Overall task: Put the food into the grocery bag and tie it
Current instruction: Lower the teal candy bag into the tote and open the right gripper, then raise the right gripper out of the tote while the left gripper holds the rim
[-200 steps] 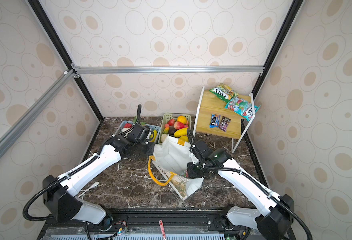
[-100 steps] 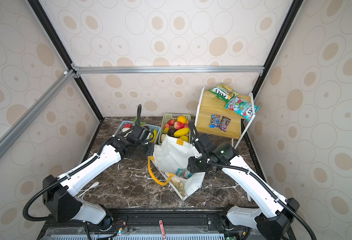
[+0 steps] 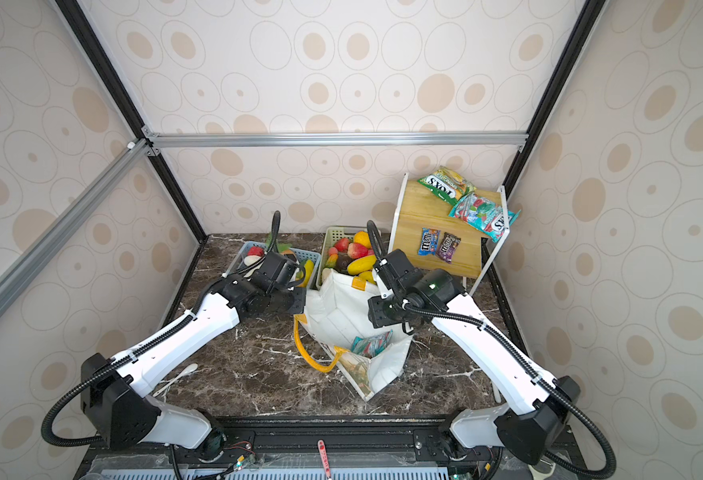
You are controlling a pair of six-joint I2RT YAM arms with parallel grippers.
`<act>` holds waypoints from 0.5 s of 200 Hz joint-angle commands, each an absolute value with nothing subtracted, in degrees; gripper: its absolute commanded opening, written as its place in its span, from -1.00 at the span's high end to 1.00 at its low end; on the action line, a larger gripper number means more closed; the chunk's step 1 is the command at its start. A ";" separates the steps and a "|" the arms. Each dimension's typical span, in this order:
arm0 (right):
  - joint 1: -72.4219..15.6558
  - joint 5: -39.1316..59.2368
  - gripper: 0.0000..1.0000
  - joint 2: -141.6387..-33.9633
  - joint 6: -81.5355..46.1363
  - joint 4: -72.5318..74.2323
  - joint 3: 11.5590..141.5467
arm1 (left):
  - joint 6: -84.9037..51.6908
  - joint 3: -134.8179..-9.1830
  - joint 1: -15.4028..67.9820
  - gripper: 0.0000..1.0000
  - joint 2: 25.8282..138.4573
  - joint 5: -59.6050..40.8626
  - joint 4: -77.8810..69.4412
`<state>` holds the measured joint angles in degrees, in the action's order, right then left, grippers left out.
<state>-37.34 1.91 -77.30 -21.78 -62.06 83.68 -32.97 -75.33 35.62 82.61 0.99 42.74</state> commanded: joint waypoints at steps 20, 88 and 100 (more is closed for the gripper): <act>-37.57 3.44 0.02 -79.07 -18.60 -54.59 80.25 | -33.64 -74.80 35.41 1.00 81.16 2.46 41.17; -37.60 4.18 0.01 -80.34 -19.10 -48.98 77.39 | -35.23 -75.41 35.34 1.00 81.97 2.55 40.26; -37.64 5.69 0.07 -80.80 -19.04 -48.15 77.07 | -35.42 -75.44 35.40 1.00 81.87 2.64 40.22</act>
<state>-37.34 3.49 -79.90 -19.59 -50.52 77.95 -33.85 -74.91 35.62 82.59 0.99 41.36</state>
